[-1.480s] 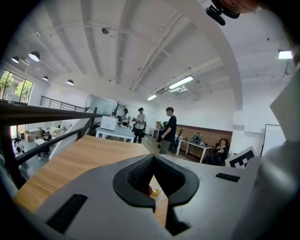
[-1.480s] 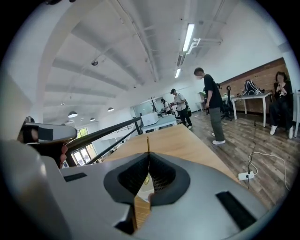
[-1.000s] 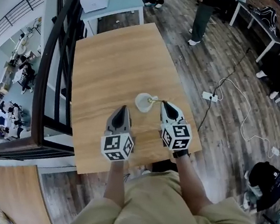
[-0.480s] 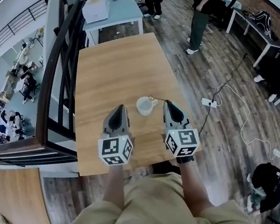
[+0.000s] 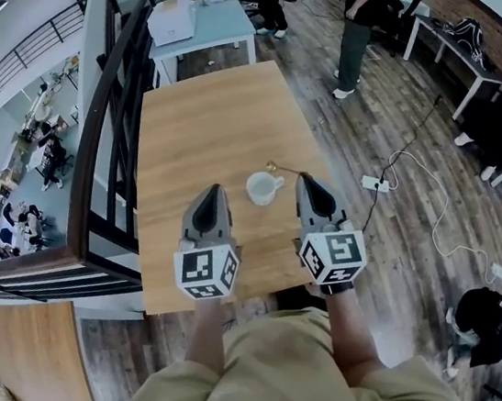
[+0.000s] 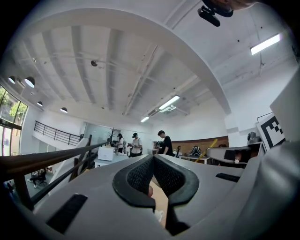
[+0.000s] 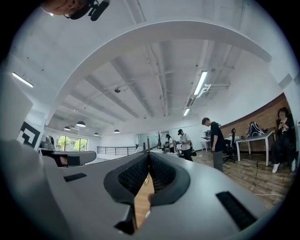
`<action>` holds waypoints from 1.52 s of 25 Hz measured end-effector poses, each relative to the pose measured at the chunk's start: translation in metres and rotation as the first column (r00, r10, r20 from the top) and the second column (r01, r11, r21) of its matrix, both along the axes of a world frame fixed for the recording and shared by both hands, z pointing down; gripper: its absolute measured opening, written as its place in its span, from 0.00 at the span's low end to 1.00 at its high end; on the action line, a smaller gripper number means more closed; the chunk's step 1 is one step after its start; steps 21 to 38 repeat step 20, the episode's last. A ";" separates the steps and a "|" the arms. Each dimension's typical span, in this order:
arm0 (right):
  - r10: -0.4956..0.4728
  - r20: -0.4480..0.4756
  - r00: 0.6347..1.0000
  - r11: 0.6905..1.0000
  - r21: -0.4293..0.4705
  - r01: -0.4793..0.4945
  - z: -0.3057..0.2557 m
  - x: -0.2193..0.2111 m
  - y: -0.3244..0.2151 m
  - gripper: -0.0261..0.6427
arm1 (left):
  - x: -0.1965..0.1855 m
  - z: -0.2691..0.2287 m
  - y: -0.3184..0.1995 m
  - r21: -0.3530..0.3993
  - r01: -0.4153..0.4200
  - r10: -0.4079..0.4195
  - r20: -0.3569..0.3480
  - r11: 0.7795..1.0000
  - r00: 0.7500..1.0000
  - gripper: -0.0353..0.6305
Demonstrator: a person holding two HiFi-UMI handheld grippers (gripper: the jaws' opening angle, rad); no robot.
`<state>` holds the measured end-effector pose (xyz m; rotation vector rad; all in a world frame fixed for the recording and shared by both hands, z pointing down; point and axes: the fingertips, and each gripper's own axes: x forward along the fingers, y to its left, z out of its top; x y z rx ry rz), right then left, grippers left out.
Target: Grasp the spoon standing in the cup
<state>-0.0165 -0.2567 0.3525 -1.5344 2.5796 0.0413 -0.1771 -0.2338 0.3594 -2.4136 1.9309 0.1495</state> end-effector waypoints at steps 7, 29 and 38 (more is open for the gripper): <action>0.010 -0.006 1.000 1.000 0.001 -0.010 0.002 -0.002 -0.001 0.06 | -0.003 0.004 -0.004 -0.003 -0.013 0.013 -0.041 1.000 0.999 0.06; -0.004 -0.044 0.999 0.999 -0.036 0.003 0.022 -0.011 -0.038 0.06 | -0.003 0.024 -0.040 -0.033 -0.007 0.005 -0.038 0.999 0.999 0.06; -0.004 -0.044 0.999 0.999 -0.036 0.003 0.022 -0.011 -0.038 0.06 | -0.003 0.024 -0.040 -0.033 -0.007 0.005 -0.038 0.999 0.999 0.06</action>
